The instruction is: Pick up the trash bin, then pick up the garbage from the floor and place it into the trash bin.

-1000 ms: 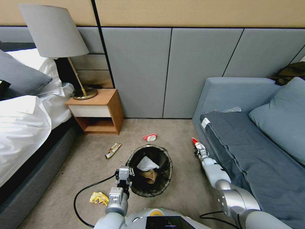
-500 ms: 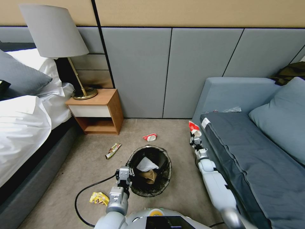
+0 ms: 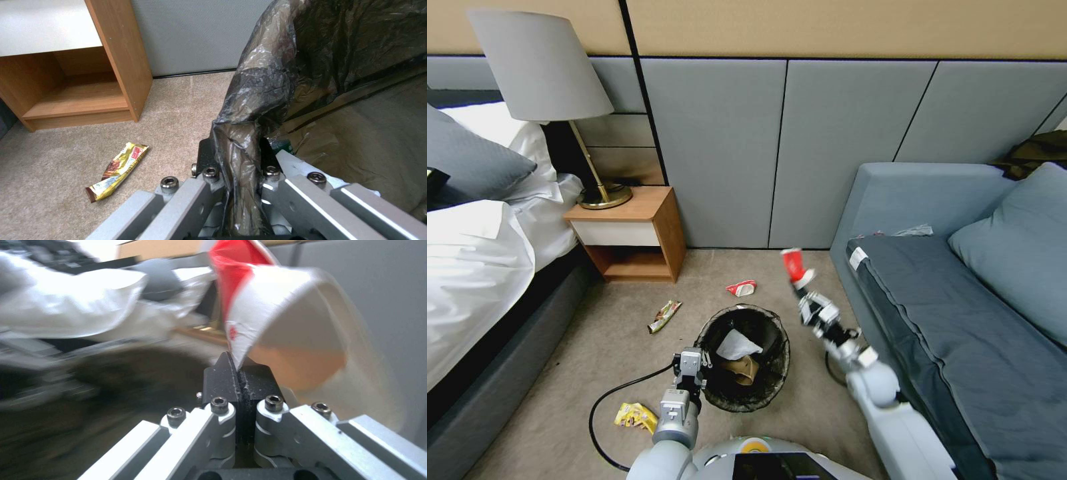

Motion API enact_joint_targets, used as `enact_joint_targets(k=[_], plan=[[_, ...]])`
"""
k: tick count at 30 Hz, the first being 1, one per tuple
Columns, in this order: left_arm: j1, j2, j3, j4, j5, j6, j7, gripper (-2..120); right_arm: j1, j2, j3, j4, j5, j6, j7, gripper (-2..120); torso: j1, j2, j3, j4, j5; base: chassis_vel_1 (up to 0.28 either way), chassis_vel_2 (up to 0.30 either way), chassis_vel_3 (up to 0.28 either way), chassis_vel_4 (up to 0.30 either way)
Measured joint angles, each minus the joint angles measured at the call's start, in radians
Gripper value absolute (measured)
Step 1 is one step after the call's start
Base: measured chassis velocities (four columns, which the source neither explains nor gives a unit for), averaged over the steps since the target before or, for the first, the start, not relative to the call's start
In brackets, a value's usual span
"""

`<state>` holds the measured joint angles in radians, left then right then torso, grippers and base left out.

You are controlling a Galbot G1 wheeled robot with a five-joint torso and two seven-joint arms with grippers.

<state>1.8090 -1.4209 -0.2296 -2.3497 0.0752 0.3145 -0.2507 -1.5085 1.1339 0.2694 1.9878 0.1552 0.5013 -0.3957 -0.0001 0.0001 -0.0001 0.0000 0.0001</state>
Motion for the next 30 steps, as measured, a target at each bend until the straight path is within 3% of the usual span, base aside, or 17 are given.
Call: enact_joint_targets(k=[12,30], plan=[[0.0,-0.002,-0.002,-0.001,0.001,0.001,0.001,0,-0.019,-0.005,-0.113,-0.106,-0.096,0.056,0.003,0,0.0,0.0,0.0,0.0,-0.0002,0.0,0.0,0.0,0.0],[-0.002,-0.002,0.005,-0.002,0.004,0.001,0.002,0,-0.014,0.054,-0.113,-0.196,-0.13,0.085,0.002,0,0.0,0.0,0.0,0.0,-0.0001,0.0,0.0,0.0,0.0]])
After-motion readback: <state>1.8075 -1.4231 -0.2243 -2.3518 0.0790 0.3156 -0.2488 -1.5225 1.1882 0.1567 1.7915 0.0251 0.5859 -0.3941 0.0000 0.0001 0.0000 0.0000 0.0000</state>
